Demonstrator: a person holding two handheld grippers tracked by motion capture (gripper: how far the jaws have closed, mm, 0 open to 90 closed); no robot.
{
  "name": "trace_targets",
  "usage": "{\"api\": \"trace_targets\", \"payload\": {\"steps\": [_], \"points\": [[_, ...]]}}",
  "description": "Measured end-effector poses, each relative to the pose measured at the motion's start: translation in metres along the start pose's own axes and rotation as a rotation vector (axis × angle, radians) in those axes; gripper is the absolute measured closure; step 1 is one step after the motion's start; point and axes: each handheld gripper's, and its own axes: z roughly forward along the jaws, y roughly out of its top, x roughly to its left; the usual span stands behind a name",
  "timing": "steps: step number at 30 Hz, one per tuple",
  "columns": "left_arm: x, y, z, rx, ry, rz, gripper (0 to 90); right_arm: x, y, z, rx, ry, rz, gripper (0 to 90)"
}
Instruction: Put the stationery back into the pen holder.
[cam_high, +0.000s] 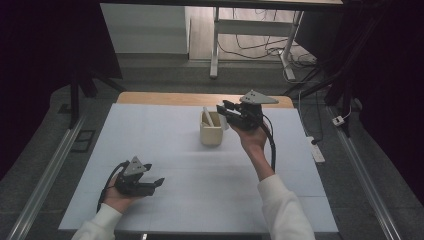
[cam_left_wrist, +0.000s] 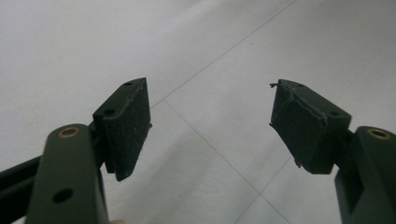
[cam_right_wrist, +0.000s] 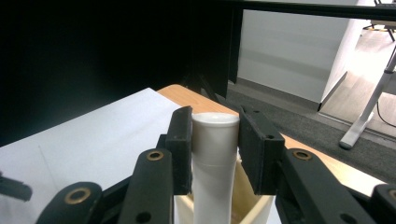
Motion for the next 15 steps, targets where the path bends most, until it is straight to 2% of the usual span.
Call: {"api": "trace_targets", "payload": {"steps": [2, 8, 15], "points": [[0.000, 0.000, 0.000, -0.001, 0.000, 0.000, 28.0, -0.003, 0.001, 0.006, 0.000, -0.007, -0.003, 65.8], [0.001, 0.000, 0.000, -0.003, 0.000, -0.003, 28.0, -0.013, -0.002, 0.028, -0.009, 0.001, 0.044, 65.7], [0.002, -0.001, 0.000, -0.003, 0.001, -0.005, 28.0, -0.018, -0.006, 0.044, -0.008, -0.006, 0.047, 65.6]]}}
